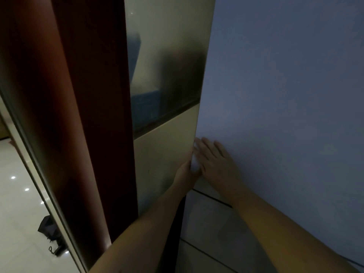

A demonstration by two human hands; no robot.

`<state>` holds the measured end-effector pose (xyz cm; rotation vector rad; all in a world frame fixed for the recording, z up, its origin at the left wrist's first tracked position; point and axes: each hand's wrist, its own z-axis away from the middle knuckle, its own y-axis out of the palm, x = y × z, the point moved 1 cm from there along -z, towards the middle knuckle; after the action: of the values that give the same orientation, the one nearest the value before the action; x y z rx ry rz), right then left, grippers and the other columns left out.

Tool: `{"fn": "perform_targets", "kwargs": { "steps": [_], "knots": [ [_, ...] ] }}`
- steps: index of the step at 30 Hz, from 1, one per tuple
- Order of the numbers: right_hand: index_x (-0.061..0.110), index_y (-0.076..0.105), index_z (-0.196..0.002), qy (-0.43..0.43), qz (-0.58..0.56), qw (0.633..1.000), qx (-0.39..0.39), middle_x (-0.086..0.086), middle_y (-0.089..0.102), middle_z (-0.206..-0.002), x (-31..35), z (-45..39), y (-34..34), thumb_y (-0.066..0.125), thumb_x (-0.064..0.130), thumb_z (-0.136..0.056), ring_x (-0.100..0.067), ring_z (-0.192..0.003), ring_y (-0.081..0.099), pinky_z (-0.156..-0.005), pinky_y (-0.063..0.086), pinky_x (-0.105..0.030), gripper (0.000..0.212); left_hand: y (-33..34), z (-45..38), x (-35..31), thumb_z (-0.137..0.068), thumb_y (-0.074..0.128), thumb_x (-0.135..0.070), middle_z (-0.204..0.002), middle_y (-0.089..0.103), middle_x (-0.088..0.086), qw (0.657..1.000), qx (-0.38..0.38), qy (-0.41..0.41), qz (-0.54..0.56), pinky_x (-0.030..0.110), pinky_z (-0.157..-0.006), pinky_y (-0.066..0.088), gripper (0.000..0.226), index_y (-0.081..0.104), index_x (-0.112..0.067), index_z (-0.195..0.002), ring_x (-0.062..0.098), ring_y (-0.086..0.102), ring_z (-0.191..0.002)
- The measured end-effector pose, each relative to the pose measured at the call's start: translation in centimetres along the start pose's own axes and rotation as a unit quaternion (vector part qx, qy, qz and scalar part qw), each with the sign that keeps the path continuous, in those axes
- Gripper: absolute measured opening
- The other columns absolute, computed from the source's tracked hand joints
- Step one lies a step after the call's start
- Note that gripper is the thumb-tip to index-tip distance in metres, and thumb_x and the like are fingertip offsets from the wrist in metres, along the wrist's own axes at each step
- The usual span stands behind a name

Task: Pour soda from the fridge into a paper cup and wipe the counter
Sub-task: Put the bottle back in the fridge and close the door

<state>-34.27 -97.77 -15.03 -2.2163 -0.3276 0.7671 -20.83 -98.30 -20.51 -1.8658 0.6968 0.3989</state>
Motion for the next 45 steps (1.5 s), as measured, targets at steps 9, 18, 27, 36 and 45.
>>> {"fn": "perform_targets", "kwargs": {
  "steps": [9,18,27,36,45],
  "knots": [
    [0.012,0.033,-0.147,-0.009,0.048,0.996,-0.074,-0.01,0.023,-0.157,3.4,2.4,-2.1,0.045,0.02,-0.096,-0.029,-0.145,0.019,-0.117,0.016,-0.047,0.053,-0.6,4.0,-0.1,-0.08,0.069,-0.04,-0.117,0.067,0.008,0.981,-0.01,-0.119,0.155,0.031,-0.084,0.048,0.051,0.06,-0.008,-0.119,0.023,0.063,-0.106],
    [0.014,0.061,-0.12,0.036,0.019,0.979,-0.198,-0.007,0.04,-0.142,9.7,5.7,-6.7,0.057,0.026,-0.088,-0.028,-0.132,0.036,-0.112,0.023,-0.052,0.035,-4.2,12.7,-0.5,-0.081,0.07,-0.033,-0.094,0.061,-0.009,0.975,-0.028,-0.081,0.207,0.03,-0.076,0.051,0.027,0.059,-0.019,-0.102,0.009,0.06,-0.085],
    [0.013,0.062,-0.106,0.171,-0.032,0.967,-0.188,-0.01,0.037,-0.139,16.9,12.1,-16.1,0.071,0.023,-0.08,-0.027,-0.133,0.034,-0.11,0.032,-0.049,0.029,-8.5,24.1,-2.7,-0.09,0.066,-0.028,-0.089,0.067,-0.009,0.978,0.058,-0.014,0.199,0.017,-0.071,0.051,0.013,0.059,-0.025,-0.1,-0.001,0.063,-0.079],
    [0.01,0.059,-0.106,0.329,-0.048,0.932,-0.143,-0.013,0.027,-0.145,22.5,20.6,-25.3,0.075,0.015,-0.078,-0.029,-0.138,0.031,-0.108,0.035,-0.04,0.032,-11.7,34.7,-8.6,-0.088,0.063,-0.021,-0.087,0.069,-0.009,0.973,0.118,0.075,0.183,0.018,-0.069,0.051,0.013,0.06,-0.021,-0.101,0.002,0.064,-0.078],
    [0.015,0.061,-0.103,0.398,-0.075,0.905,-0.129,-0.012,0.02,-0.15,23.0,29.8,-31.9,0.076,0.009,-0.073,-0.035,-0.127,0.048,-0.092,0.052,-0.042,0.034,-10.1,40.8,-16.0,-0.089,0.056,-0.029,-0.084,0.068,-0.001,0.967,0.15,0.189,0.075,0.038,-0.069,0.053,0.014,0.057,-0.022,-0.101,0.019,0.064,-0.076]
  ]
}}
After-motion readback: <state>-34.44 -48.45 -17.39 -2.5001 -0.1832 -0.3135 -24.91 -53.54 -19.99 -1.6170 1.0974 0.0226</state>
